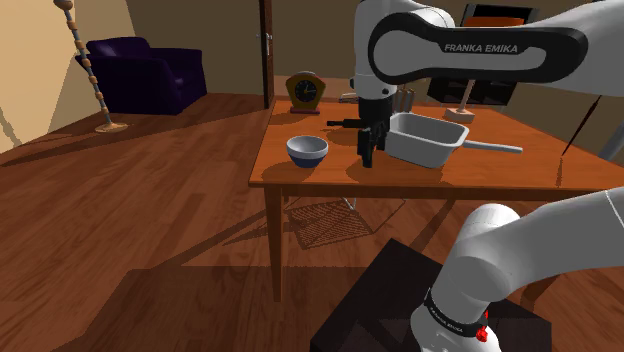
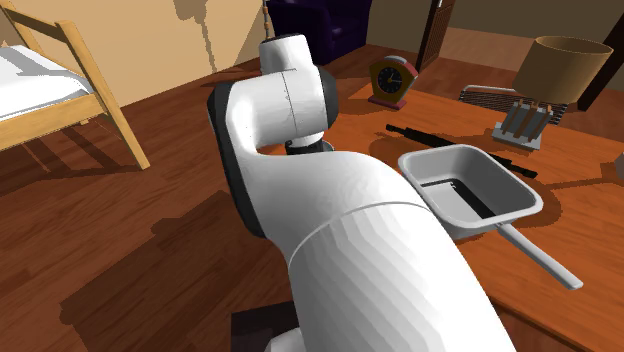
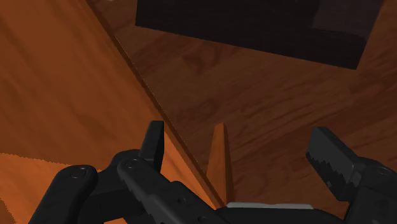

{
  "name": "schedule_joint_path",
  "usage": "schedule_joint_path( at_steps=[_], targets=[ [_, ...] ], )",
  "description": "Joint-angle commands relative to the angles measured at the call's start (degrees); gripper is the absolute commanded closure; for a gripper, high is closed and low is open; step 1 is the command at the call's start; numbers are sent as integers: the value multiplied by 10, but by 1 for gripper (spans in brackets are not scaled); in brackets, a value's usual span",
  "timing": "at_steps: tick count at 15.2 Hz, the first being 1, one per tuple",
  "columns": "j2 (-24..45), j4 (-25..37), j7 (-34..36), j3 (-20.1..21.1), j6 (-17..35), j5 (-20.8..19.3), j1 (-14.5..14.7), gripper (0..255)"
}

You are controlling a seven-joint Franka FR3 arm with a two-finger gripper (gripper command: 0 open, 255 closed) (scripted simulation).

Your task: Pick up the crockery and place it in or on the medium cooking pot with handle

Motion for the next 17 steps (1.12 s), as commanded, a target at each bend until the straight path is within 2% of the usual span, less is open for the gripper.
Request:
schedule_joint_path(
  at_steps=[1, 9, 17],
  targets=[
    [0, 0, 0, 0, 0, 0, 0, 0],
    [173, 96, 31, 17, 85, -7, -5, 0],
    [347, 240, 61, 32, 123, -26, -8, 0]
  ],
)
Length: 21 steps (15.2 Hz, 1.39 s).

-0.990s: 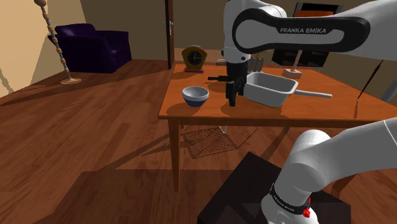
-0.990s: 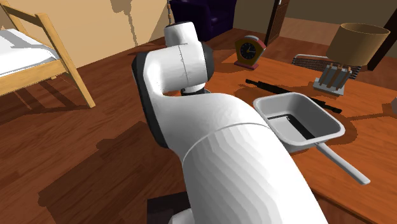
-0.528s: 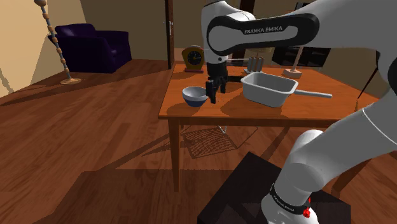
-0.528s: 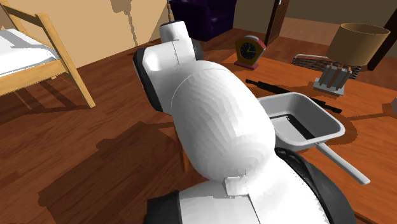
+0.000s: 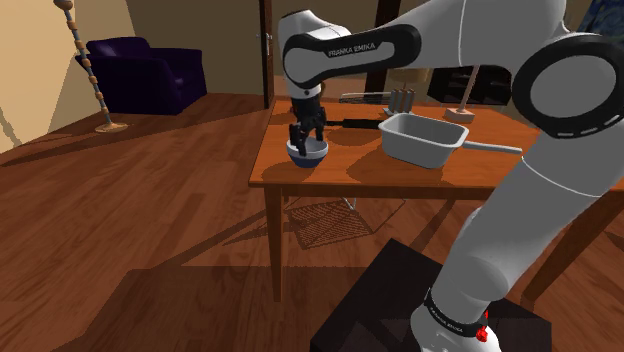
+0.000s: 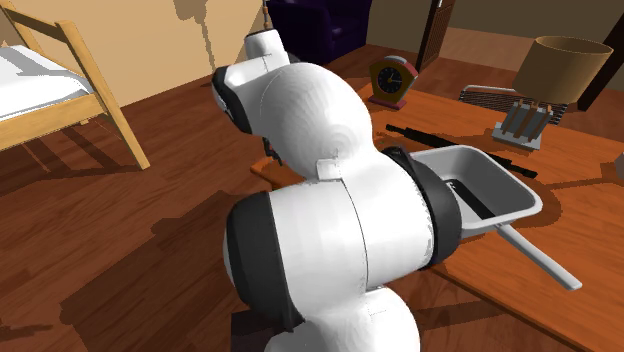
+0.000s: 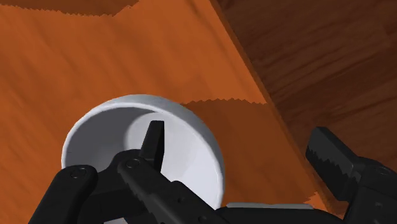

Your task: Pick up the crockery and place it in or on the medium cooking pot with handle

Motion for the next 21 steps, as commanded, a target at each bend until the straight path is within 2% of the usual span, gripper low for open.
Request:
schedule_joint_path(
  at_steps=[1, 5, 12, 20, 21],
  targets=[
    [41, 37, 8, 3, 6, -6, 1, 0],
    [116, 115, 18, 7, 5, -17, 3, 0],
    [114, 56, 20, 2, 63, -20, -2, 0],
    [114, 56, 20, 2, 63, -20, -2, 0],
    [114, 56, 20, 2, 63, -20, -2, 255]
  ],
)
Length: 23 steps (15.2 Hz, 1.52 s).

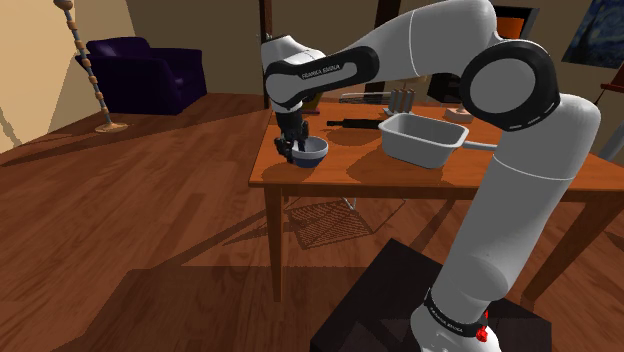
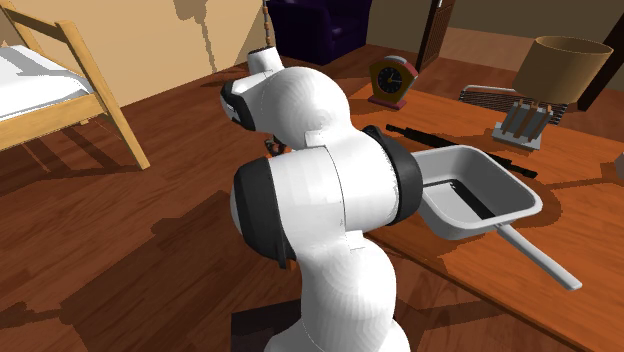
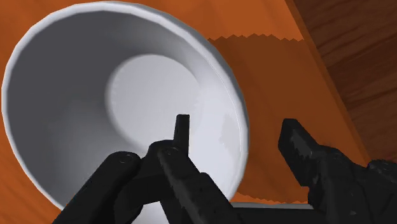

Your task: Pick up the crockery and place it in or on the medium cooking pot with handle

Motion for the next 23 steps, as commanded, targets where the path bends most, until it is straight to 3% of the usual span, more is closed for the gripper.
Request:
schedule_joint_path(
  at_steps=[1, 9, 23],
  targets=[
    [0, 0, 0, 0, 0, 0, 0, 255],
    [0, 0, 0, 0, 0, 0, 0, 255],
    [-1, 106, -17, 2, -106, 3, 2, 255]
  ],
)
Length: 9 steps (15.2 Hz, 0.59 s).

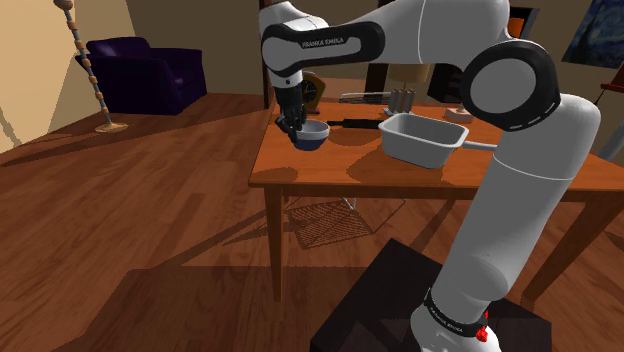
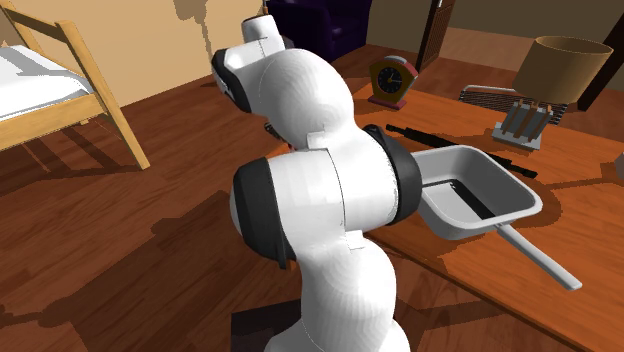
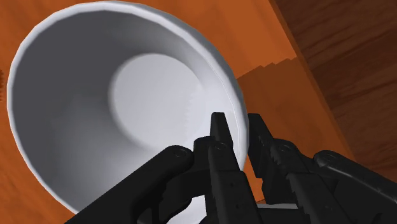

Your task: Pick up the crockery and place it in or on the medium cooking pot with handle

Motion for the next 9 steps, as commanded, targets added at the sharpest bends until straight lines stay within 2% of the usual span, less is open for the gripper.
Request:
schedule_joint_path(
  at_steps=[1, 9],
  targets=[
    [0, 17, -3, 0, -17, 0, 0, 255],
    [13, 95, -13, 1, -82, -1, 2, 255]
  ],
)
